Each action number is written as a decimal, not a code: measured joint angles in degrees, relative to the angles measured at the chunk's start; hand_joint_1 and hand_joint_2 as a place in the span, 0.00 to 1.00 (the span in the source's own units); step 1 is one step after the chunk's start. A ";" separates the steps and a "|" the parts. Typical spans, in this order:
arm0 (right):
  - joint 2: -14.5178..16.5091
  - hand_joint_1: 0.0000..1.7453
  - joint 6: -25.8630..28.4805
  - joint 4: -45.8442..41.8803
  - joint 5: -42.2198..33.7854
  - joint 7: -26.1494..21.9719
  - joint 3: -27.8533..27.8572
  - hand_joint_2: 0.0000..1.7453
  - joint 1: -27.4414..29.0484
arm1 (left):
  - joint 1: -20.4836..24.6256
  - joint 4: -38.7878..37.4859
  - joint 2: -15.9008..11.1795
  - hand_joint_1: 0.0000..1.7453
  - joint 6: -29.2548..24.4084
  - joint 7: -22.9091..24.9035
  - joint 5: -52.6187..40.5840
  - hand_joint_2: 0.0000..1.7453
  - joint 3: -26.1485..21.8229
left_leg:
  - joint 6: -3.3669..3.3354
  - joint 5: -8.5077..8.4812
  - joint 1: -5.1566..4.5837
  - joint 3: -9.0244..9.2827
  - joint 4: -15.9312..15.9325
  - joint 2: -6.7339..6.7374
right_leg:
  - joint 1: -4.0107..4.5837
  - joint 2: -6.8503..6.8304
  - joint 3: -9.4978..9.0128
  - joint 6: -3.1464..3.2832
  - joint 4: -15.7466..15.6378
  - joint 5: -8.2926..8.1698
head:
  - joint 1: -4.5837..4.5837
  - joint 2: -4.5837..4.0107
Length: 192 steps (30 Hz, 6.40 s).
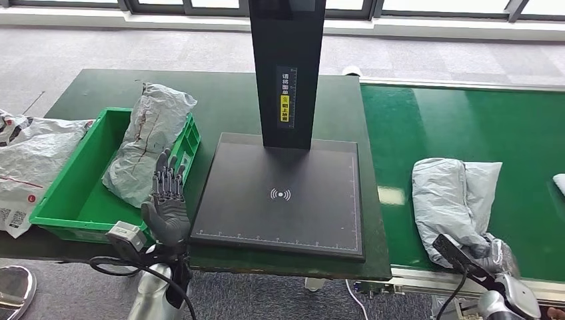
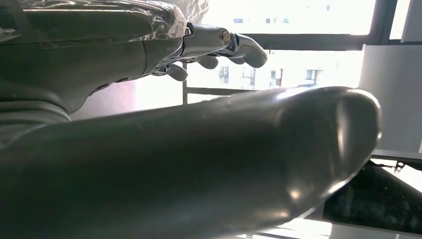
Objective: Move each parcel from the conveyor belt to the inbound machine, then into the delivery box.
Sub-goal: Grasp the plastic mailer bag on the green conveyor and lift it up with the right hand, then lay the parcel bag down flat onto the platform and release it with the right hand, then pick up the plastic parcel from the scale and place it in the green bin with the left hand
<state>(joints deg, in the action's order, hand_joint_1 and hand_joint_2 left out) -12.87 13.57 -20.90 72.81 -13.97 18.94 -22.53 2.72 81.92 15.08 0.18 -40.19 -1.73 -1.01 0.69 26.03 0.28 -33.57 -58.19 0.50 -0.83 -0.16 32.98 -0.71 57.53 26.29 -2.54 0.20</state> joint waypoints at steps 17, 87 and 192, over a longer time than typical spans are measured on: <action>5.06 1.00 17.43 -7.56 -11.74 -13.14 -0.54 1.00 3.15 | -1.85 0.57 0.14 0.00 -0.78 -0.01 -0.36 0.00 0.00 | 0.01 -0.02 0.04 -0.22 0.01 -0.23 | 0.01 -0.14 0.17 0.01 0.01 0.02 | 0.00 0.00; 21.82 1.00 24.80 -31.02 -19.76 -10.39 -32.97 1.00 9.04 | 2.02 -4.72 2.55 0.00 -0.20 -0.01 -0.62 0.00 -0.02 | 0.31 -0.28 0.18 -0.50 0.07 -0.42 | 0.16 -0.37 0.46 0.28 0.09 -0.03 | -0.01 0.00; 22.87 0.00 18.55 -79.38 -30.79 -23.81 -41.74 1.00 36.67 | 26.06 -46.47 1.13 1.00 -29.62 16.79 -46.61 1.00 18.06 | 0.37 -0.29 0.18 -0.49 0.05 -0.20 | 0.28 -0.16 0.54 0.34 0.07 -0.11 | 0.00 0.00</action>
<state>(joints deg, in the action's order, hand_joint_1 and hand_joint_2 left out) 9.99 32.12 -100.28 42.02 -37.79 -22.80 14.14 28.79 35.45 16.21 -29.45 -23.40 -48.34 17.05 1.06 25.74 0.46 -34.06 -58.13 0.30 -0.56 -0.32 33.52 -0.37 57.60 26.18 -2.54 0.20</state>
